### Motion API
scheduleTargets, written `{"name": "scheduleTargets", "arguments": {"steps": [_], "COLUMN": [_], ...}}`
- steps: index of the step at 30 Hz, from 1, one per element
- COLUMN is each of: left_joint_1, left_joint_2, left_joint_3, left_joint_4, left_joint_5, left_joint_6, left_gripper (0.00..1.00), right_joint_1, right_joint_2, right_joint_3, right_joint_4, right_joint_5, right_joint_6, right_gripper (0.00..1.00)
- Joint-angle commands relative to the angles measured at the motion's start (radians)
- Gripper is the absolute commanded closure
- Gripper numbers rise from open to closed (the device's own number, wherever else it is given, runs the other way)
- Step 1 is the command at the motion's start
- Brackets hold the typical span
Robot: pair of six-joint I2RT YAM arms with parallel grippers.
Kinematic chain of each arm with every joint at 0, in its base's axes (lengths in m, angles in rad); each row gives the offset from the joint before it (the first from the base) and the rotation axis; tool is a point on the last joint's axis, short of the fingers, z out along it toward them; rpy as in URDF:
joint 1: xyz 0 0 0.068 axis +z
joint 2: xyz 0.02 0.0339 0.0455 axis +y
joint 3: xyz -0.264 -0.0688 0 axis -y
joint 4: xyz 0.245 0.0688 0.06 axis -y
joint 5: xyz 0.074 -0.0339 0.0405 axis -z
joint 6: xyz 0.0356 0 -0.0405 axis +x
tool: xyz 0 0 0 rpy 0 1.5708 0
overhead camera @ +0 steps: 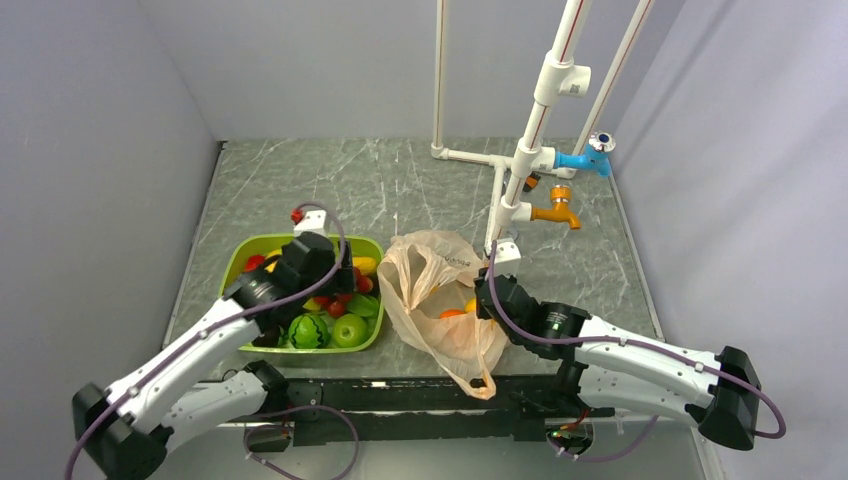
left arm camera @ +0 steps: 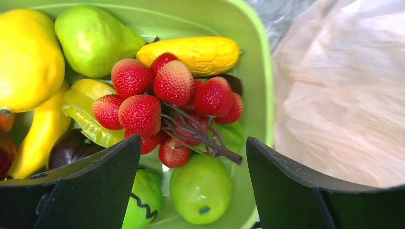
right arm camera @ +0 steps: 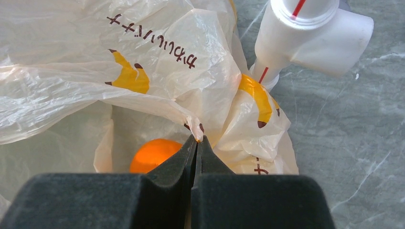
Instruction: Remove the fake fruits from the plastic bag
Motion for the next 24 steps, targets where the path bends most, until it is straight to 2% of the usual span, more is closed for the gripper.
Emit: {"name": "scheduleTargets", "arguments": {"steps": [1,3,9,14,17,19,22,24], "left_joint_1": [0.004,0.004,0.003,0.001,-0.031,-0.118,-0.391,-0.502], "left_joint_2": [-0.186,-0.269,-0.466,-0.497,-0.452,-0.392,-0.282,-0.174], "left_joint_3": [0.02,0.007,-0.111,-0.218,-0.295,-0.297,-0.228,-0.172], "left_joint_4": [0.01,0.025,0.165,0.34,0.466,0.53,0.561,0.589], "left_joint_5": [0.078,0.126,0.373,0.633,0.722,0.711,0.531,0.486], "left_joint_6": [-0.022,-0.026,-0.075,-0.094,-0.118,-0.114,-0.043,0.01], "left_gripper": [0.12,0.08,0.08,0.1,0.15,0.18,0.18,0.18], "right_joint_1": [-0.004,-0.005,-0.006,-0.006,-0.006,-0.006,-0.006,-0.006], "right_joint_2": [0.008,0.015,0.005,0.023,0.017,0.01,0.011,0.009], "right_joint_3": [0.01,0.017,0.014,0.03,0.036,0.034,0.042,0.043], "right_joint_4": [0.032,0.029,0.05,0.056,0.047,0.05,0.044,0.034], "right_joint_5": [-0.017,-0.016,-0.044,-0.049,-0.046,-0.048,-0.041,-0.035], "right_joint_6": [-0.01,-0.013,-0.025,-0.042,-0.039,-0.045,-0.049,-0.041], "right_gripper": [1.0,1.0,1.0,1.0,1.0,1.0,1.0,1.0]}}
